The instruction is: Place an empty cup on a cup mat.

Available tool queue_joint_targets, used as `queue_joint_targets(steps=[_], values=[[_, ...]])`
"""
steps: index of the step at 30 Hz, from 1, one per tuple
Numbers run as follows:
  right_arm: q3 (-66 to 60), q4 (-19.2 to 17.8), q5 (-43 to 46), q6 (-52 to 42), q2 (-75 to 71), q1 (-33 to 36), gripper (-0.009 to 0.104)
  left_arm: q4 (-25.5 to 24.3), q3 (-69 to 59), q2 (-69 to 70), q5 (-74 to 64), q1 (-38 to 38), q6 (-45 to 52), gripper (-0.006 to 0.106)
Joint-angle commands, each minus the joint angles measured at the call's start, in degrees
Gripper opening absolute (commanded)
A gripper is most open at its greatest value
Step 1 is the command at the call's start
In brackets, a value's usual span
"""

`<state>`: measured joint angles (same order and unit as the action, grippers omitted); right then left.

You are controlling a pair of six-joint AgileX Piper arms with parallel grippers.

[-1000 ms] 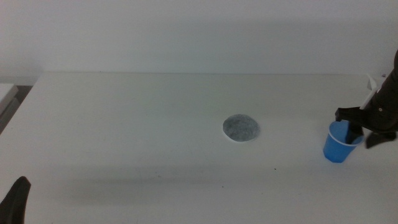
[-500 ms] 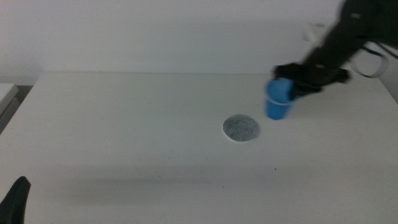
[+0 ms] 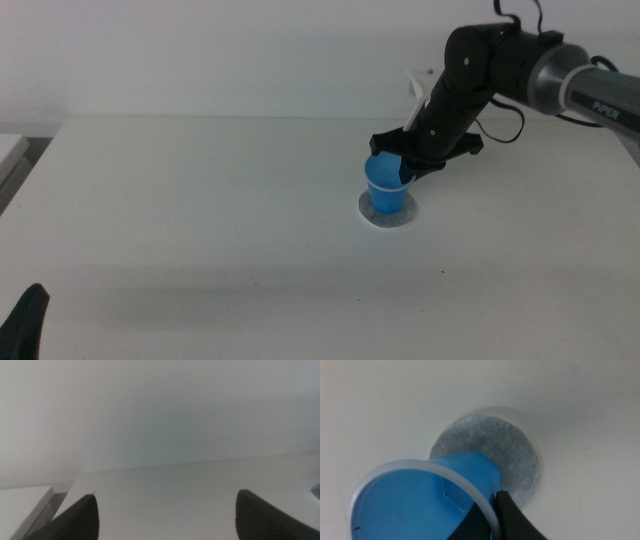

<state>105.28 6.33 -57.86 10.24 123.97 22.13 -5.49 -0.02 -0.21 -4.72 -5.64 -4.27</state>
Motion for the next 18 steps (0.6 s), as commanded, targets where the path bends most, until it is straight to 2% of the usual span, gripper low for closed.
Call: queue_joint_targets(steps=[1, 3, 5, 10, 13, 16, 18], values=[[0.43, 0.05, 0.60, 0.30, 0.41, 0.02, -0.001, 0.39, 0.02, 0.21, 0.67, -0.14, -0.16, 0.094], [0.43, -0.25, 0.60, 0.30, 0.82, 0.02, 0.003, 0.39, 0.02, 0.21, 0.67, -0.14, -0.16, 0.094], [0.43, -0.69, 0.60, 0.30, 0.86, 0.02, 0.012, 0.39, 0.02, 0.21, 0.67, -0.14, -0.16, 0.094], [0.43, -1.65, 0.36, 0.17, 0.86, 0.02, 0.052, 0.39, 0.02, 0.21, 0.67, -0.14, -0.16, 0.094], [0.43, -1.25, -1.76, -3.23, -0.86, -0.22, 0.073, 0.39, 0.02, 0.21, 0.67, -0.14, -0.16, 0.094], [0.43, -0.53, -5.47, -5.97, -5.03, -0.97, 0.086, 0.39, 0.02, 0.21, 0.67, -0.14, -0.16, 0.094], [0.43, -0.47, -7.47, -6.30, -8.61, -1.42, 0.088, 0.39, 0.02, 0.21, 0.67, -0.14, -0.16, 0.094]])
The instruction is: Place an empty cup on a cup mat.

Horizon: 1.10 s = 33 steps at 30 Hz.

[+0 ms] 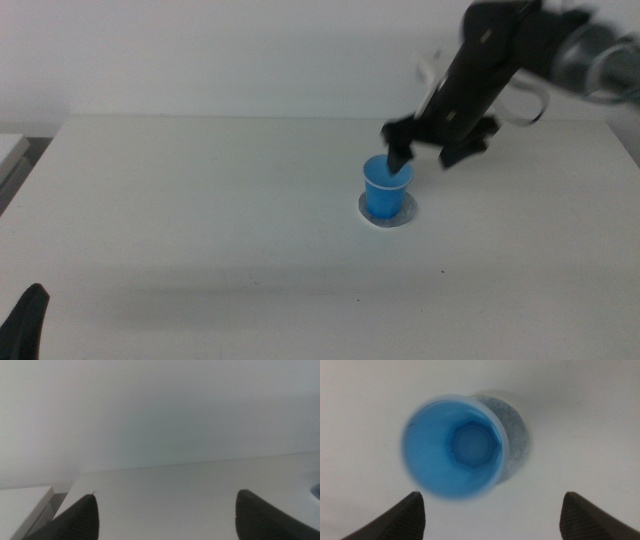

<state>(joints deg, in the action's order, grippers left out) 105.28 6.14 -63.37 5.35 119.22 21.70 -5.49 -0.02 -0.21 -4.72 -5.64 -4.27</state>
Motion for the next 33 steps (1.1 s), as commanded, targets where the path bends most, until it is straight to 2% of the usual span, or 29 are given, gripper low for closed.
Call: queue_joint_targets(steps=[1, 6, 10, 12, 14, 21, 25, 28, 33], values=[[0.43, -0.28, -3.10, -2.17, -5.90, -1.09, 0.088, 0.39, 0.02, 0.21, 0.67, -0.14, -0.16, 0.094], [-0.97, -0.59, -5.76, -2.30, -16.34, -1.62, 0.088, 0.39, 0.02, 0.21, 0.67, -0.14, -0.16, 0.094], [-8.70, -1.76, -5.18, -2.30, -26.41, -1.71, 0.088, 0.39, 0.02, 0.21, 0.67, -0.14, -0.16, 0.094], [-13.89, 0.35, -3.46, -2.41, -32.42, -3.25, 0.088, 0.39, 0.02, 0.21, 0.67, -0.14, -0.16, 0.094], [-20.06, 1.86, 0.28, -2.81, -38.51, -6.01, 0.088, 0.39, 0.02, 0.21, 0.67, -0.14, -0.16, 0.094], [-48.21, 0.72, 19.06, -2.81, -61.05, -14.78, 0.088, 0.39, 0.02, 0.21, 0.67, -0.14, -0.16, 0.094], [-63.36, 3.74, 26.87, -11.20, -74.82, -18.80, 0.091, 0.39, 0.02, 0.21, 0.67, -0.14, -0.16, 0.094], [-72.10, 5.35, 32.19, -14.16, -83.52, -19.48, 0.092, 0.39, 0.02, 0.21, 0.67, -0.14, -0.16, 0.094], [-81.81, 5.64, 40.25, -20.26, -93.64, -19.48, 0.092, 0.39, 0.02, 0.21, 0.67, -0.14, -0.16, 0.094]])
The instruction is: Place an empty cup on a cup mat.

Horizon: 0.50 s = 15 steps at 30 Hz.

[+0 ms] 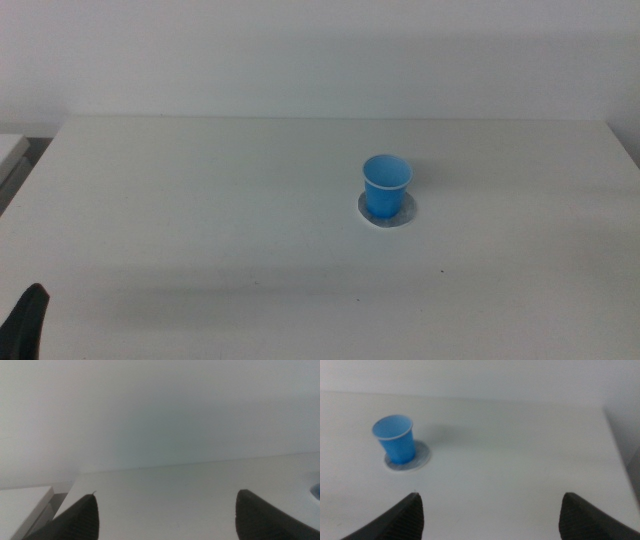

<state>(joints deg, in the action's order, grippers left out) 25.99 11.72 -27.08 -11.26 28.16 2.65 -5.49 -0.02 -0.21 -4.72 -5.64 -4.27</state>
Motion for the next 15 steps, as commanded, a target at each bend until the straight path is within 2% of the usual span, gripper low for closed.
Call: queue_joint_targets(steps=[1, 2, 4, 10, 15], values=[[-4.56, 0.06, 6.94, -4.36, -4.19, -0.43, 0.092, 0.39, 0.02, 0.21, 0.67, -0.14, -0.16, 0.094], [-6.19, -0.05, 10.00, -4.36, -5.49, -0.33, 0.092, 0.39, 0.02, 0.21, 0.67, -0.14, -0.16, 0.094], [-10.77, -2.79, 14.40, -3.96, -8.79, -0.33, 0.092, 0.39, 0.02, 0.21, 0.67, -0.14, -0.16, 0.094], [-19.67, -10.22, 15.06, -3.66, -19.26, -0.33, 0.092, 0.39, 0.02, 0.21, 0.67, -0.14, -0.16, 0.094], [-25.22, -10.57, 15.17, -3.66, -27.96, -0.33, 0.092, 0.39, 0.02, 0.21, 0.67, -0.14, -0.16, 0.094]])
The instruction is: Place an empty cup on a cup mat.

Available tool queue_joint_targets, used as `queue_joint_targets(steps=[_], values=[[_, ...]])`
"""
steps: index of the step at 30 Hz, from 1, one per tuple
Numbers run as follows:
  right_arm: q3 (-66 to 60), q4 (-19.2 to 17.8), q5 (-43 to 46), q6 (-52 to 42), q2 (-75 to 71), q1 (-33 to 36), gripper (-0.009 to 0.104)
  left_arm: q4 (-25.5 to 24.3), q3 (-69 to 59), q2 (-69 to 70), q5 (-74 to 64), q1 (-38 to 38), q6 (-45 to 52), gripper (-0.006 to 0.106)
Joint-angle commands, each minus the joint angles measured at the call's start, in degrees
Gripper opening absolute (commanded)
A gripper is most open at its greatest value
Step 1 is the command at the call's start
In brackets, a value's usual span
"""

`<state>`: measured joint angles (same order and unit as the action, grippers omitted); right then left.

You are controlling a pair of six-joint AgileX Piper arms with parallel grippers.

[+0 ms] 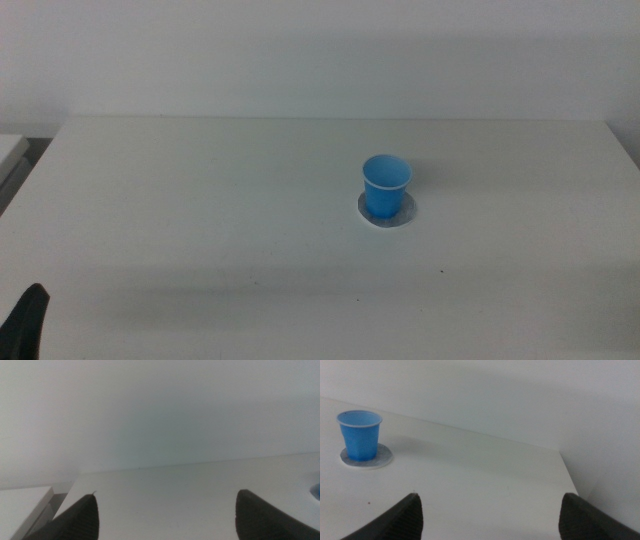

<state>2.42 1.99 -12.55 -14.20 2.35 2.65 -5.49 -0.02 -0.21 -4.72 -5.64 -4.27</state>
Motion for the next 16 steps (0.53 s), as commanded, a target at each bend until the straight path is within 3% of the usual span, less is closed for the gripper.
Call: queue_joint_targets(steps=[1, 16], values=[[-2.42, -0.84, 0.64, -0.72, -2.35, -0.33, 0.091, 0.39, 0.02, 0.21, 0.67, -0.14, -0.16, 0.094], [-2.42, 1.25, 3.57, -0.72, -2.35, -0.33, 0.091, 0.39, 0.02, 0.21, 0.67, -0.14, -0.16, 0.094]])
